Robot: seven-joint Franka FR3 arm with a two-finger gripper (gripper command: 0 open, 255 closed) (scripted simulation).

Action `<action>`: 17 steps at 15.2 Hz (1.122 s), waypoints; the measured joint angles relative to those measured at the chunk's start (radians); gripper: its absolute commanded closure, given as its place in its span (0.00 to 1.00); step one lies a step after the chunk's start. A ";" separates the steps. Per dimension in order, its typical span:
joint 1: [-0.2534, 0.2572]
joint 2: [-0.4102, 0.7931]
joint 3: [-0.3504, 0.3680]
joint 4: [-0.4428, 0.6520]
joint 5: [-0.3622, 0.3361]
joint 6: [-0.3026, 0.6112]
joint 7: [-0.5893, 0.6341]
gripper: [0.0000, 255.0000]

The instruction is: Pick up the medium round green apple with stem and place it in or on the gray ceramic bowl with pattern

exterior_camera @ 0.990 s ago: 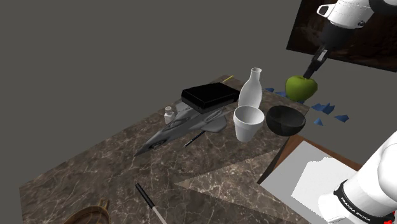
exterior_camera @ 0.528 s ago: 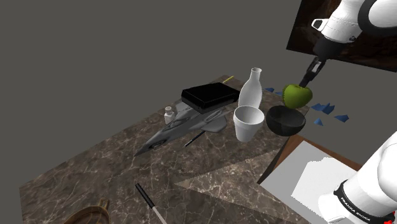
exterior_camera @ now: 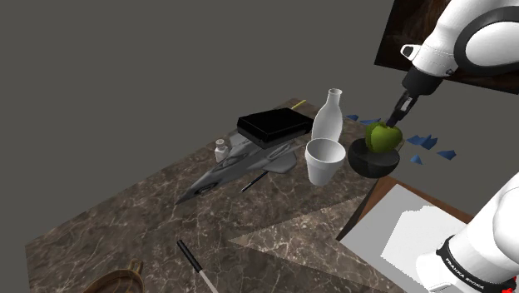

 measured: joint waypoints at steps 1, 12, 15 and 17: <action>-0.001 0.000 -0.002 -0.010 -0.002 0.010 -0.001 1.00; -0.002 0.004 -0.005 -0.017 -0.004 0.021 -0.002 0.00; -0.002 0.002 -0.005 -0.005 -0.003 0.008 -0.004 0.00; 0.001 -0.009 0.006 0.044 0.005 -0.051 -0.004 0.00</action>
